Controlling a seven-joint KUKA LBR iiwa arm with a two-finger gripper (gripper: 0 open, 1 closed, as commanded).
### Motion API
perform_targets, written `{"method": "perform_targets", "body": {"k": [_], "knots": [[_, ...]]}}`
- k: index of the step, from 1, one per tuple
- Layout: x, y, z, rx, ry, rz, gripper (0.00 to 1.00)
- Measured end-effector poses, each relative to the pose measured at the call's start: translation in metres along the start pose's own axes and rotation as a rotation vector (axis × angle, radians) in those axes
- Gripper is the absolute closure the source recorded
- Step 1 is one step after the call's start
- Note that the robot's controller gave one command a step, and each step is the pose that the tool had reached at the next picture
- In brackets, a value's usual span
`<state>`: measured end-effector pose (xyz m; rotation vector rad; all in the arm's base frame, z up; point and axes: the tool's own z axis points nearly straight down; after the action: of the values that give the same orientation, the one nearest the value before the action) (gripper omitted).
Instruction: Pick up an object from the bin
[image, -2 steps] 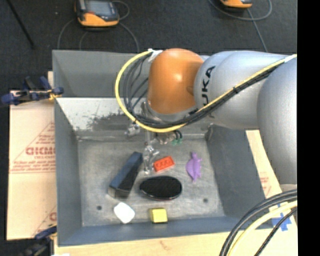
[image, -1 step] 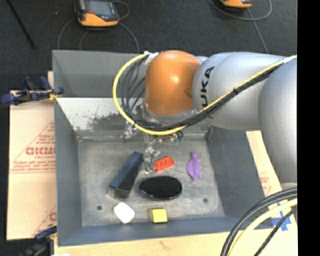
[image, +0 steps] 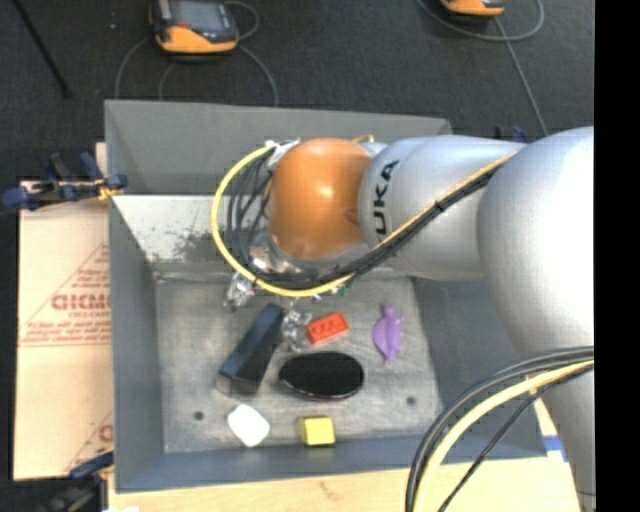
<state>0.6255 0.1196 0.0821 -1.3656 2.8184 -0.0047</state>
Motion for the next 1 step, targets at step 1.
{"method": "perform_targets", "body": {"k": [1], "knots": [[-0.0059,-0.0027,0.0225,0.009,-0.009,-0.024,1.0]]}}
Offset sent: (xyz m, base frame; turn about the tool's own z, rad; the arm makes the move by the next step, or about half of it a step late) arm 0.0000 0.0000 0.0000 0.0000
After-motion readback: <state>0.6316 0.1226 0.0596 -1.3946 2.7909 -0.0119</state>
